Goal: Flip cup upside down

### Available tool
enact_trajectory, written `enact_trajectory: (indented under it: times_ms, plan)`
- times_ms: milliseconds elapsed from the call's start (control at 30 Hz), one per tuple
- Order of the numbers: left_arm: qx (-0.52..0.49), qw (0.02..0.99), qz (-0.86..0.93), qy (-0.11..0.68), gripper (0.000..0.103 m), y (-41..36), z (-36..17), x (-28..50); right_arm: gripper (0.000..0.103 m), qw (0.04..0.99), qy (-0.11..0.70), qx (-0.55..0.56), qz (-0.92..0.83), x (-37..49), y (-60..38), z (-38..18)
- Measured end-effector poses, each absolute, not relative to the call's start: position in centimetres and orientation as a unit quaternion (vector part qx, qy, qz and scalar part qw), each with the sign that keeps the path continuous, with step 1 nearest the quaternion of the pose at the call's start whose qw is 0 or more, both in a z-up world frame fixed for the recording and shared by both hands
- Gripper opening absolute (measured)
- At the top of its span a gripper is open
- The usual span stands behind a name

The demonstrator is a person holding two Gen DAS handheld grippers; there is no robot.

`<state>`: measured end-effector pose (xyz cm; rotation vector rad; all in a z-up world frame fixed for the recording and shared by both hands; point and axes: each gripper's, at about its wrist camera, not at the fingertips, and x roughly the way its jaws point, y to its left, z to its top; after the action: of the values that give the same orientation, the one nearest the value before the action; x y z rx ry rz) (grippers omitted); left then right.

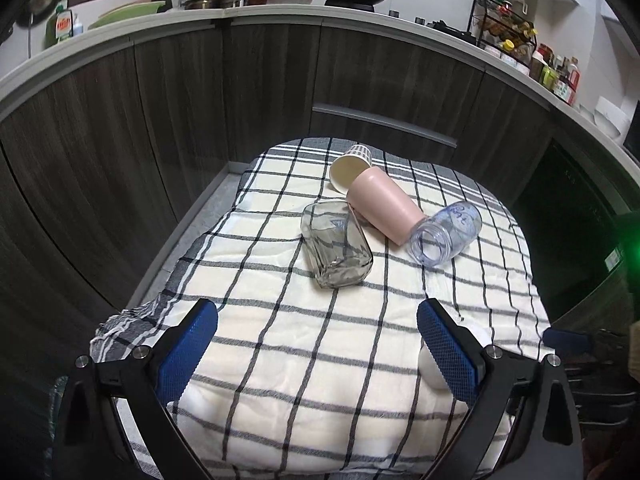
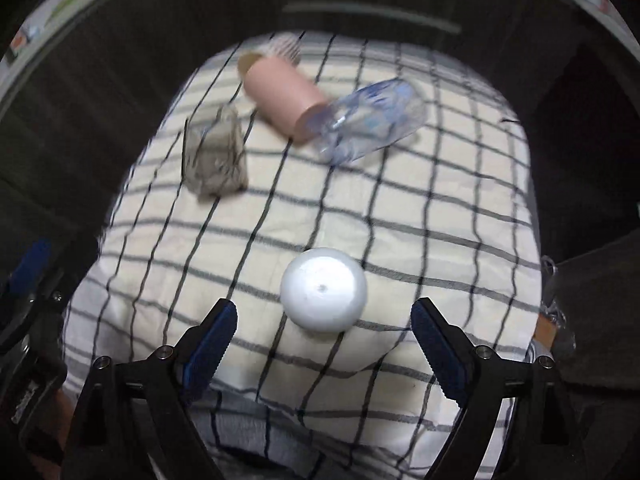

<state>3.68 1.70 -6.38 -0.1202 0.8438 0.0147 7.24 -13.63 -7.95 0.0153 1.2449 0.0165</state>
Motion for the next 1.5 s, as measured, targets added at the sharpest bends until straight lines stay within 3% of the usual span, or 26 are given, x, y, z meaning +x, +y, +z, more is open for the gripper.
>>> enact_trajectory:
  times_ms: [600,1500]
  plan:
    - [0.005,0.922,0.000,0.387,0.102,-0.5,-5.8,0.5,0.090,0.912,0.409,0.010,-0.037,0.4,-14.2,-5.3]
    - [0.004,0.945,0.004,0.326,0.103,0.4,-4.4,-2.1,0.095,0.954,0.293,0.008,-0.065,-4.2,-13.6,-2.3]
